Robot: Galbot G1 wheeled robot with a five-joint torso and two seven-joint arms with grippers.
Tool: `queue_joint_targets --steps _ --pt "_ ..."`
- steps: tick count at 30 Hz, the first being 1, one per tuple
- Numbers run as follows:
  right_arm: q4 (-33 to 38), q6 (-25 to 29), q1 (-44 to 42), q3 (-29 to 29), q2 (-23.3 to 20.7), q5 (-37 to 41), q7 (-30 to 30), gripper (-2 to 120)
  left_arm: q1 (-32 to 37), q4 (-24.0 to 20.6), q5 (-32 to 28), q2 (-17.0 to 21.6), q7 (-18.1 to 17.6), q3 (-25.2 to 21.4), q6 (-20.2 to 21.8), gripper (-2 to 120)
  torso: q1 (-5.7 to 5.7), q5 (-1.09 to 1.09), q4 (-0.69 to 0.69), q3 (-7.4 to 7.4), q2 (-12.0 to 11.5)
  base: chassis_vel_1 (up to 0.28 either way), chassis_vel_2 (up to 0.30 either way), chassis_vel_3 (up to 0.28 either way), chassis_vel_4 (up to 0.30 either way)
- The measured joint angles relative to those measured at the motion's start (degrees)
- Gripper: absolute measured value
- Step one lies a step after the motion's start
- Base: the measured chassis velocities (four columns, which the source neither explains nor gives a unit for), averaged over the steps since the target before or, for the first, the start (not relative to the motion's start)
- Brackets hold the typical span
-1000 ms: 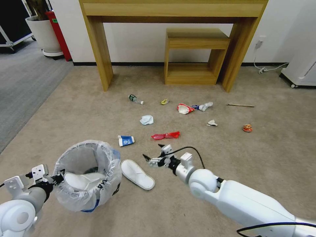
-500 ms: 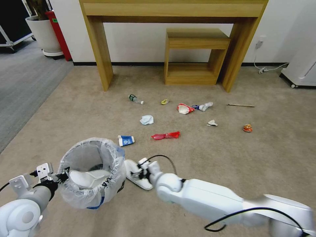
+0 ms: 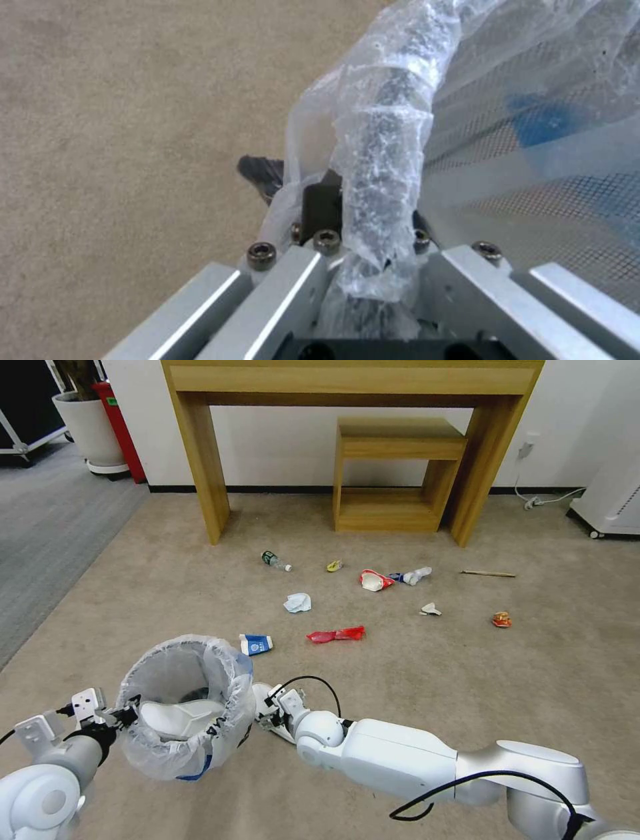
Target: Pick up the trash bin and place the garbage on the floor into it.
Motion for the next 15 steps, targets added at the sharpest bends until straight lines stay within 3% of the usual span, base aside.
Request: queue_joint_targets --steps 15 --pt "-11.9 5.31 0.48 -3.51 5.27 -0.34 -2.12 96 -0.07 -0.5 -0.09 -0.55 -0.01 0.02 -0.03 1 0.0 0.0 0.0 0.0 0.0 0.0 0.0 0.0 0.0"
